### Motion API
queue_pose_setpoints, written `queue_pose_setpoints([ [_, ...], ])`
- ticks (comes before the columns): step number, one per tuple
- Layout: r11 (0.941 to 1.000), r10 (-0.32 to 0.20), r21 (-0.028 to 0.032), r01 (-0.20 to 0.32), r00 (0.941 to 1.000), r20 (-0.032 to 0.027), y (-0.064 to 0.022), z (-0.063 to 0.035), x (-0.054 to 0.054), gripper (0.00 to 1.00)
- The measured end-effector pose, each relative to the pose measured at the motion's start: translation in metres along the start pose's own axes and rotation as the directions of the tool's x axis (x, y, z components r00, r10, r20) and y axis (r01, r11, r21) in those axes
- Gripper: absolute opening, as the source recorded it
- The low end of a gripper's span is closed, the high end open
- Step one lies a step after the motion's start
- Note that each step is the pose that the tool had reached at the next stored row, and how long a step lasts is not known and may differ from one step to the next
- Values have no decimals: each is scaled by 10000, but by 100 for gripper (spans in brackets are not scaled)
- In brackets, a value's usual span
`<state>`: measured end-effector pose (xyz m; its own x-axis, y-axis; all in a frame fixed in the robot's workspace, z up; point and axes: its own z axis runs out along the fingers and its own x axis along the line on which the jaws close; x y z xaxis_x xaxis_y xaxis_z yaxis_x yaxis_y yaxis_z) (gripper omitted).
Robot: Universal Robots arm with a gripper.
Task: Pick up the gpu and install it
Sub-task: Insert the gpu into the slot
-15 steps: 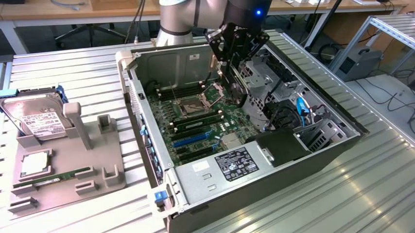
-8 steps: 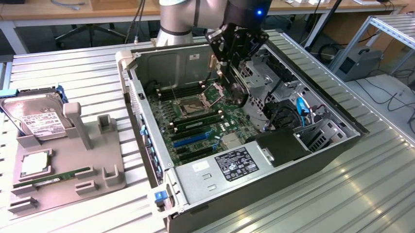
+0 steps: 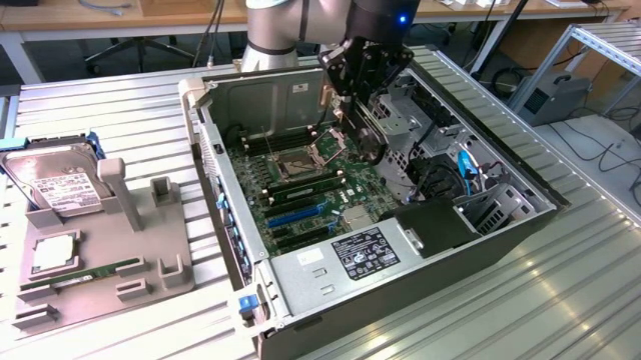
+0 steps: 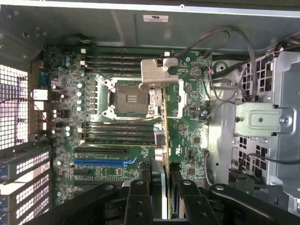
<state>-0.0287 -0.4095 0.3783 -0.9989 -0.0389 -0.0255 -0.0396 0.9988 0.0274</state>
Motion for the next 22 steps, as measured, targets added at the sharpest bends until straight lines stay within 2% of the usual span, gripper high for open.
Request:
queue_pose_setpoints([
  [6,9992,-402,-11,402,9992,-11,0,0,-1,27],
  [22,9954,-957,-27,957,9954,-25,0,0,-2,27],
])
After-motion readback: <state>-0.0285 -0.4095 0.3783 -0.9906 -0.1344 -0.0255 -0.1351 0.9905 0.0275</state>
